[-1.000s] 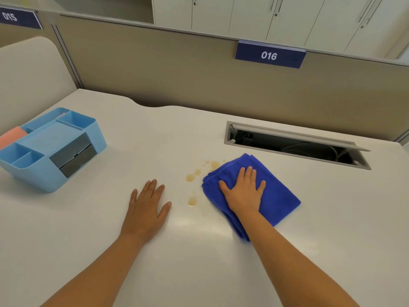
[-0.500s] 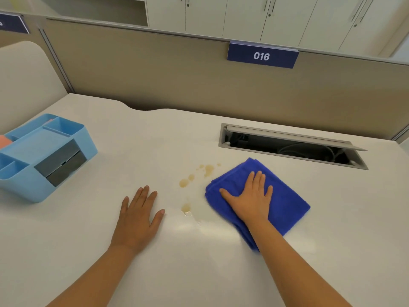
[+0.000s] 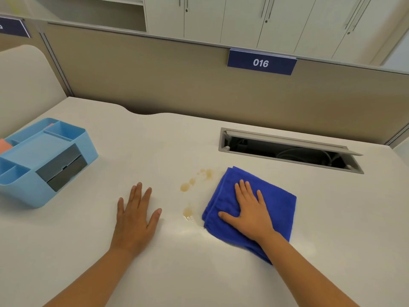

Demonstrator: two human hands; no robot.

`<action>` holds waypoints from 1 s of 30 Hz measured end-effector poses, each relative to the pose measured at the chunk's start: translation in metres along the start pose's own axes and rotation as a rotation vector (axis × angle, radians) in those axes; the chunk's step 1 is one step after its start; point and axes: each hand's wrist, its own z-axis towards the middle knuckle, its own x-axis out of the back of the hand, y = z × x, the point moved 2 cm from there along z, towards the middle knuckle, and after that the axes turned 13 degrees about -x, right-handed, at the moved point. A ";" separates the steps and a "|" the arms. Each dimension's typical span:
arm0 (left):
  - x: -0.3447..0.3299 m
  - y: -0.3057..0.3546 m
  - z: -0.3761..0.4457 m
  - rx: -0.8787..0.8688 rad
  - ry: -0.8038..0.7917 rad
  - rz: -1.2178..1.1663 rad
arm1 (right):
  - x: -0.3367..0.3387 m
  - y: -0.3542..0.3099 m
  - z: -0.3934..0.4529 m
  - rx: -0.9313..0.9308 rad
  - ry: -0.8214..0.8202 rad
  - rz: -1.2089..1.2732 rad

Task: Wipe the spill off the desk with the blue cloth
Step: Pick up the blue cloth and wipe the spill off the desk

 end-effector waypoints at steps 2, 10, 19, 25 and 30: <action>0.005 -0.010 0.005 0.061 0.016 -0.022 | 0.010 -0.001 0.001 0.004 -0.074 0.090; 0.002 -0.026 0.010 0.128 -0.066 0.045 | 0.035 -0.005 0.019 -1.120 0.099 0.540; 0.006 -0.022 0.011 0.126 -0.078 0.046 | 0.021 -0.026 0.077 -0.938 0.090 0.229; 0.005 -0.024 0.012 0.134 -0.077 0.046 | 0.016 -0.058 0.105 -0.337 0.048 0.045; 0.004 -0.025 0.012 0.131 -0.082 0.048 | 0.005 -0.096 0.084 0.083 -0.088 -0.031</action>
